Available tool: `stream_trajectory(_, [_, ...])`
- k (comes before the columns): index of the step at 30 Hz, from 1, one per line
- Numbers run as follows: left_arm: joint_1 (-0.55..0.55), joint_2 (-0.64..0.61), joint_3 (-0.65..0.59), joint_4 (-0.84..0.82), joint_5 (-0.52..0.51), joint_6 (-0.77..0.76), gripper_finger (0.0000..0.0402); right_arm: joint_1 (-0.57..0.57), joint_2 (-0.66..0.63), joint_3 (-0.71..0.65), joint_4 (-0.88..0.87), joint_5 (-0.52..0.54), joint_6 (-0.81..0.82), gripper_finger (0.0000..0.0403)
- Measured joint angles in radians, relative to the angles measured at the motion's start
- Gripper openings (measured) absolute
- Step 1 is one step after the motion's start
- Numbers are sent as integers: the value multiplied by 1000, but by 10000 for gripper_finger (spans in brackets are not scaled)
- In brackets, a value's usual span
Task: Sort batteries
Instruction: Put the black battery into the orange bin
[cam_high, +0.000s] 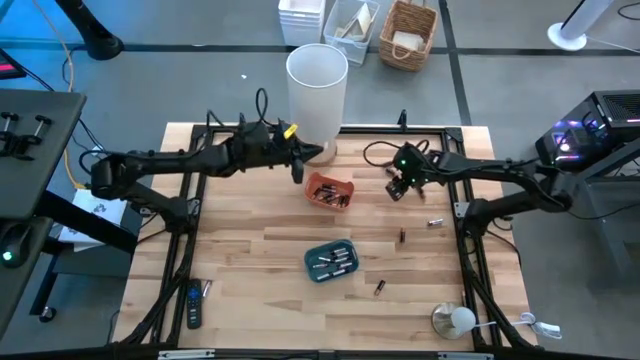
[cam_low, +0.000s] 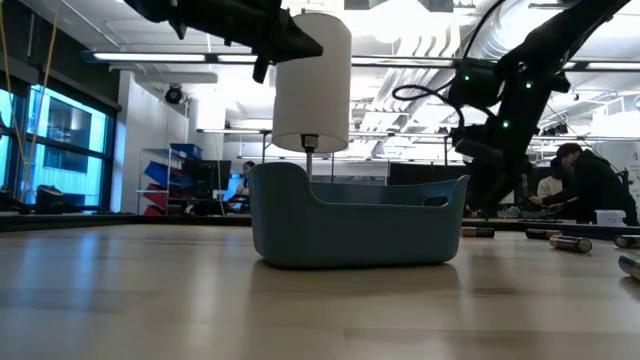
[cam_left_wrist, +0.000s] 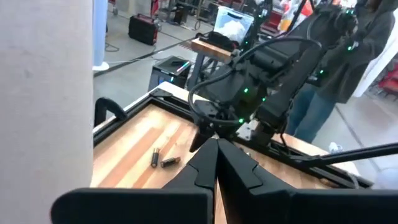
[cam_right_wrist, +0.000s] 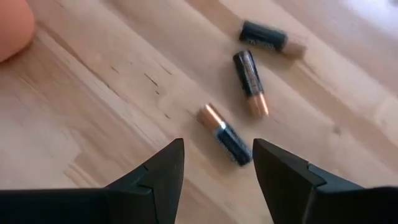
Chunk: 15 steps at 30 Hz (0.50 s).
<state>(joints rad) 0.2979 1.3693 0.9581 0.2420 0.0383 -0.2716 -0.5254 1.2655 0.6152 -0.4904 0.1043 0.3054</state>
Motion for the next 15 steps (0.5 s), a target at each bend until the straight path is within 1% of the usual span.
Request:
stream_trajectory(6, [40, 0, 0, -2, 47, -22, 0, -1, 98, 1, 29, -9, -126, 185])
stream_trajectory(13, [43, 0, 0, -13, 57, -22, 0, -1, 232, 7, 59, -5, -148, 184])
stream_trajectory(15, [43, 0, 0, -19, 58, -15, 0, 0, 254, 11, 49, -9, -151, 170])
